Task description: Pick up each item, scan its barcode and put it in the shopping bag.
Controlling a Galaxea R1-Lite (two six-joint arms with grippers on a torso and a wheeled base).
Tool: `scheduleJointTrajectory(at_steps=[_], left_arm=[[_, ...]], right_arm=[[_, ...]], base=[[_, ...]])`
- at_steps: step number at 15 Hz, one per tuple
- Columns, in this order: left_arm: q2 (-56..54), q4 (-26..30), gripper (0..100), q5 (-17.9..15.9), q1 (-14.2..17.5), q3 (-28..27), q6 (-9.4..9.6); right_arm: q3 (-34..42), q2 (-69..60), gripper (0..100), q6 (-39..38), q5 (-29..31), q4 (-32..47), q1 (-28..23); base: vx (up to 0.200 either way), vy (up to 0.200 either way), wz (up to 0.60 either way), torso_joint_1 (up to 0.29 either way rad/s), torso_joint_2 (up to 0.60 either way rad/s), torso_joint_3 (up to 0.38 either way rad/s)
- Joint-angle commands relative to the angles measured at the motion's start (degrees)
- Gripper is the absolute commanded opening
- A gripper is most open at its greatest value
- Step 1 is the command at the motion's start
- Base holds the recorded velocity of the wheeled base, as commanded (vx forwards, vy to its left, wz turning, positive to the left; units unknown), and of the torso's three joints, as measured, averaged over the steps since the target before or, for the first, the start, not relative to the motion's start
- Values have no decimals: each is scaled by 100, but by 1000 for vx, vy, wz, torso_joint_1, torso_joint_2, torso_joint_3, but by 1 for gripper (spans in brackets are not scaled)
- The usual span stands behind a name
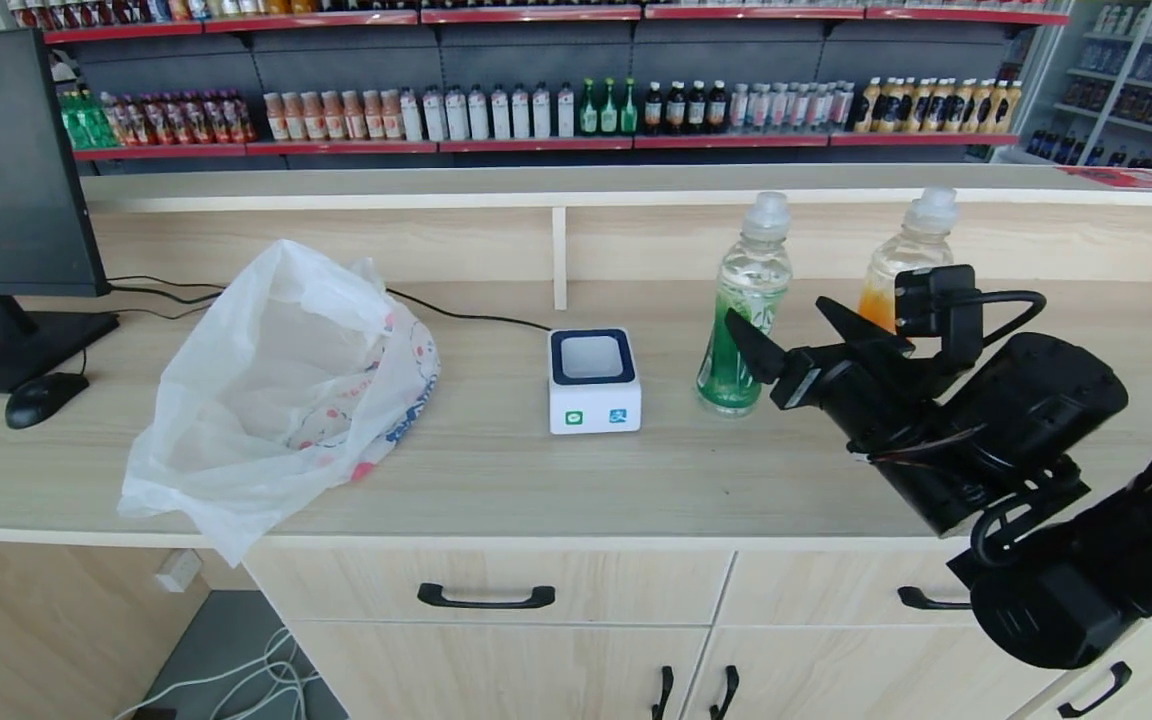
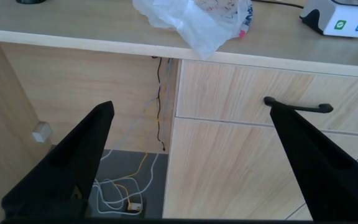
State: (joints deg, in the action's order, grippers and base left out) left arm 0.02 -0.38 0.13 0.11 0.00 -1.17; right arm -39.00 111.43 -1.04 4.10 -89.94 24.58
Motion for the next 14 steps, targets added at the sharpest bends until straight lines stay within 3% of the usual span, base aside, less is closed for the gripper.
scheduleJointTrajectory(at_steps=[1, 9, 14], left_arm=[[-2, 3, 100, 4, -2, 0, -6], [-2, 3, 100, 4, -2, 0, -6], [-2, 3, 100, 4, -2, 0, -6]], right_arm=[[-38, 63, 100, -2, -5, -6, -23], [-565, 695, 100, -55, -111, -6, -287], [-1418, 1267, 100, 7, -348, -6, -445]], base=[[0, 0, 0, 0, 0, 0], [0, 0, 0, 0, 0, 0], [0, 0, 0, 0, 0, 0]])
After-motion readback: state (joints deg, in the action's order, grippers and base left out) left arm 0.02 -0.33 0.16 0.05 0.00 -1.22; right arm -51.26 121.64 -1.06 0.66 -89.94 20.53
